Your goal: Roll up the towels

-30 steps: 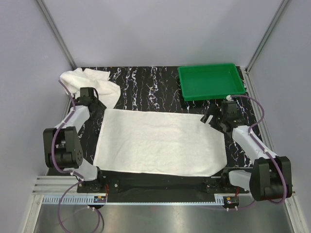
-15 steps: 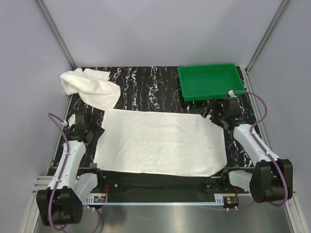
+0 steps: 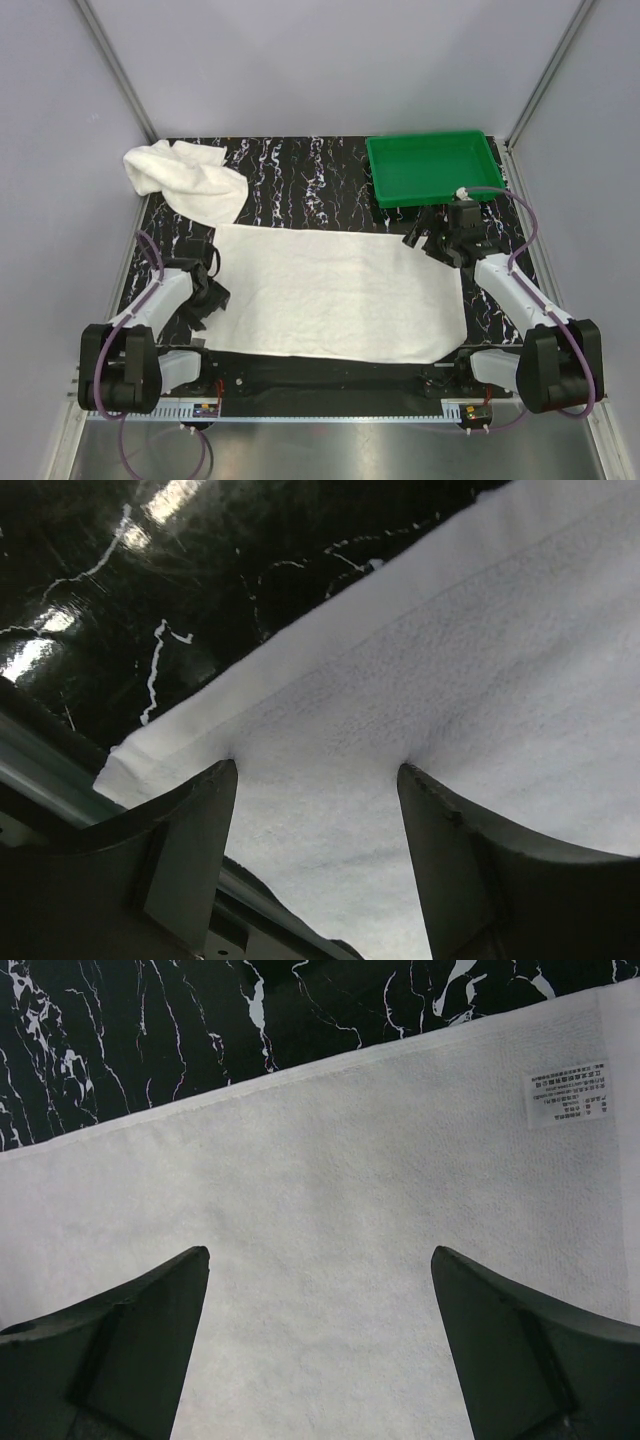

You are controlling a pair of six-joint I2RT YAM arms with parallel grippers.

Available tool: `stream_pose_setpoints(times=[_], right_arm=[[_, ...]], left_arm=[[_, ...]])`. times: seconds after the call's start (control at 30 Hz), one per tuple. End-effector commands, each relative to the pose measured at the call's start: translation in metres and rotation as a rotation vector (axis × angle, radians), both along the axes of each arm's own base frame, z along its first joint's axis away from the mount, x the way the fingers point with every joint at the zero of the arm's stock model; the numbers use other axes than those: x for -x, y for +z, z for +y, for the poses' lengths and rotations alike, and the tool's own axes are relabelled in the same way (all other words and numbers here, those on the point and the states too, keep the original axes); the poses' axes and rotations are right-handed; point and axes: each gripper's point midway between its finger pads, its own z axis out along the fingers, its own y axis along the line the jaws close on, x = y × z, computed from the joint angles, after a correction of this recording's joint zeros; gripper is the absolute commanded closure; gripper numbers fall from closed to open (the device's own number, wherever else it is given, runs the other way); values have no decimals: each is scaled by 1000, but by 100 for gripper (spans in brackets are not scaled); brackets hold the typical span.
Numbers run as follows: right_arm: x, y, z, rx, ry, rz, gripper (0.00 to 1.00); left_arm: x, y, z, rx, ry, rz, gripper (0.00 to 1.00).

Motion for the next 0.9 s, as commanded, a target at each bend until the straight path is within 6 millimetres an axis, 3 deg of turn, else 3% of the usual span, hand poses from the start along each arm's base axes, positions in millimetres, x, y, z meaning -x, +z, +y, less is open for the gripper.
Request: stream_pose_setpoints(times=[0.0,0.07,0.17,0.3,0.43,0.63,0.87], right_arm=[[-3,-4,-3,31,-1,-10,0],[-2,-20,-4,40,-5,34,0],[0,-41,7,-8,15,117,0],[-5,-55,25,-107,32,174,0],[-20,-71,29,-127,20,221,0],[-43,-100,11,-118,-40,281,0],[-83,-91,1,-93,-72,266,0]], left_arm=[[-21,11,22,-75,11,-61,30],[-30,22,27,-96,-7,-75,30],[-28,28,28,-101,-9,-81,30],[-18,7,17,-41,5,-62,32],[-16,-12,12,-13,-1,-35,33],[-41,-11,17,-43,-15,-111,33],[-90,-5,23,-64,-18,-168,33]])
